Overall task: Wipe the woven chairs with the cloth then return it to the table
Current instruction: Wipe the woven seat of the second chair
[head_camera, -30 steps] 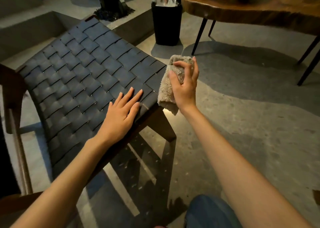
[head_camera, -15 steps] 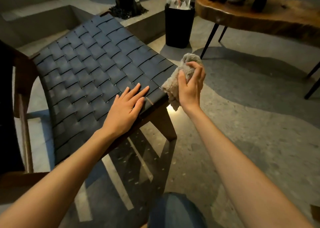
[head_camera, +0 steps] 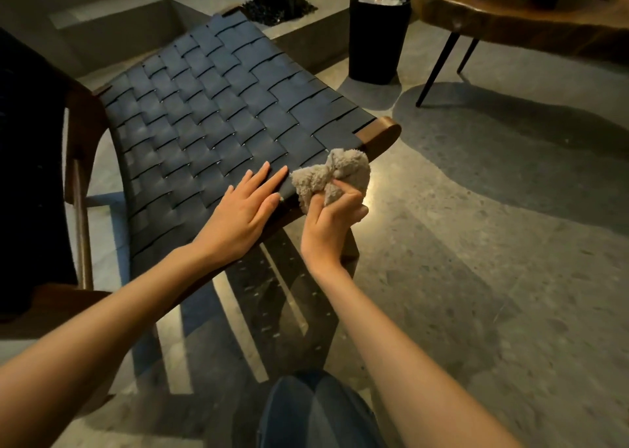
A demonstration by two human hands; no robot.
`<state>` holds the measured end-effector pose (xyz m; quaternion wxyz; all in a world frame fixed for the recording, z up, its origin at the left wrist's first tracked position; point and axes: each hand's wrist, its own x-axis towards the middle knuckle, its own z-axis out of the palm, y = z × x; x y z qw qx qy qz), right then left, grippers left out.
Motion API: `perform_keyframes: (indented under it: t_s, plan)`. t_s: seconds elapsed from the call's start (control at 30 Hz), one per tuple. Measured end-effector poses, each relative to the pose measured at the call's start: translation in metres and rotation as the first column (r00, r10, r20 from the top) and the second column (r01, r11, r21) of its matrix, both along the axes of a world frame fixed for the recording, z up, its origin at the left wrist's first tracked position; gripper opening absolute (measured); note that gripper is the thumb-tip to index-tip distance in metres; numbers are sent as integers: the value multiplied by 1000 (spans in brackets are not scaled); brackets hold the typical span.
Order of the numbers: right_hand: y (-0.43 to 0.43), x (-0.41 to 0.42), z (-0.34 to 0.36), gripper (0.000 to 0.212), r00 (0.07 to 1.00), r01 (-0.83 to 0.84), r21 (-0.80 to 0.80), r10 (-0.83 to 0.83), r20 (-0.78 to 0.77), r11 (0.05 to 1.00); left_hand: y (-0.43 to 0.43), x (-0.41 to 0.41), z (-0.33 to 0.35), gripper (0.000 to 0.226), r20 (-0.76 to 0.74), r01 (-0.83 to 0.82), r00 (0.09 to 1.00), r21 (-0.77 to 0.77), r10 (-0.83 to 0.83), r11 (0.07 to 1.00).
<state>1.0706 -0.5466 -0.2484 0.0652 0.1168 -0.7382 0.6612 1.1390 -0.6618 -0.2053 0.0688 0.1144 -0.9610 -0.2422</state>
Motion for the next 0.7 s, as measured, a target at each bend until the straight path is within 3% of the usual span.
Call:
perform_keyframes:
  t_s: [0.07,0.13,0.23,0.3,0.43,0.53,0.6,0.7]
  plan:
    - [5,-6,-9,26,996,-85,64,85,13,994,3,4,0,47,-19,-33,999,-2,33,999]
    - [13,-20,-17,41,984,-179,177,177,30,968,7,2,2,47,-34,-42,999,-21,41,999]
    - [22,-38,-22,52,964,-171,245,213,-158,954,8,-3,3,48,-17,-5,1000,-82,3,997]
    - [20,-43,-33,61,954,-201,242,246,-172,949,8,-7,3,49,-8,14,1000,-134,-16,991]
    - [26,-43,-87,72,951,-295,302,308,5,907,10,-7,-5,48,-56,1,998,-246,-16,969]
    - [45,-50,-133,88,894,-448,411,393,216,794,9,-6,-10,47,-91,-10,996,-290,-17,957]
    - [55,-56,-146,97,885,-439,355,330,328,826,8,-6,-11,48,-103,-10,994,-304,-22,953]
    - [61,-70,-153,79,842,-493,400,307,444,773,8,-6,-13,48,-114,-10,993,-315,-27,949]
